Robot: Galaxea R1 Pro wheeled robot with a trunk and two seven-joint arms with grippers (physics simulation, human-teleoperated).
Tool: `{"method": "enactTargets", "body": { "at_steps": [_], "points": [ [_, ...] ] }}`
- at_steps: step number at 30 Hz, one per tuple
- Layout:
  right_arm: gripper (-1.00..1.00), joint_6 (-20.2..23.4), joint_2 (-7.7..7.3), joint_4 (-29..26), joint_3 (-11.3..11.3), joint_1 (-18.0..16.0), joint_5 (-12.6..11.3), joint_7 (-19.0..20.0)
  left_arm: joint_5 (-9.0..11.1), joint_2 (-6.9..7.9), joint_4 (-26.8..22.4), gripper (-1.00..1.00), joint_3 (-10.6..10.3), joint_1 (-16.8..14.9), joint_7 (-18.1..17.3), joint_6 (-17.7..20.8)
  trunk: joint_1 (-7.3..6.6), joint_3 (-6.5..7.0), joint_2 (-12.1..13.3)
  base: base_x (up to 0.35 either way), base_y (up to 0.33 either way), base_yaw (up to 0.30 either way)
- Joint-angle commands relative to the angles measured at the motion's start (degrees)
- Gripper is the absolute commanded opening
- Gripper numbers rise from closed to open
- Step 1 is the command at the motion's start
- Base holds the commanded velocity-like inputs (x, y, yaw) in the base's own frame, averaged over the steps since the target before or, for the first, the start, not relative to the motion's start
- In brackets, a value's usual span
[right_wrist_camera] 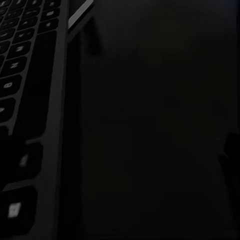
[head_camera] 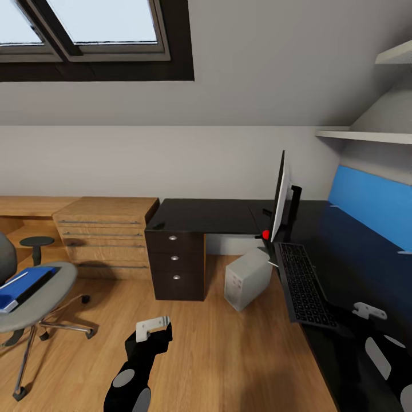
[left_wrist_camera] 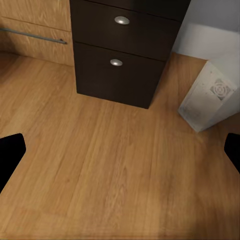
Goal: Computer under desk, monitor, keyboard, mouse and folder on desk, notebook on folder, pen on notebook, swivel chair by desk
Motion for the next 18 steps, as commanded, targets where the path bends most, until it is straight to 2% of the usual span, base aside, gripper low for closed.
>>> {"method": "enactTargets", "body": {
  "at_steps": [1, 9, 18],
  "points": [
    [1.0, 0.18, 0.02, 0.0, -0.21, -0.04, -0.5, 0.37, 0.51, 0.02, -0.07, 1.0, -0.09, -0.05, 0.48, 0.13, -0.01, -0.06, -0.04, -0.043, 0.0, 0.0],
    [1.0, 0.18, 0.02, 0.0, -0.21, -0.04, -0.5, 0.37, 0.48, 0.02, -0.06, 1.0, -0.13, -0.05, 0.49, 0.12, -0.01, -0.06, -0.04, -0.015, 0.0, 0.0],
    [1.0, 0.18, 0.02, 0.0, -0.21, -0.03, -0.5, 0.37, 0.51, 0.02, -0.04, 1.0, -0.17, -0.05, 0.5, 0.14, -1.99, 1.56, 3.57, -0.002, 0.0, 0.0]
  ]
}}
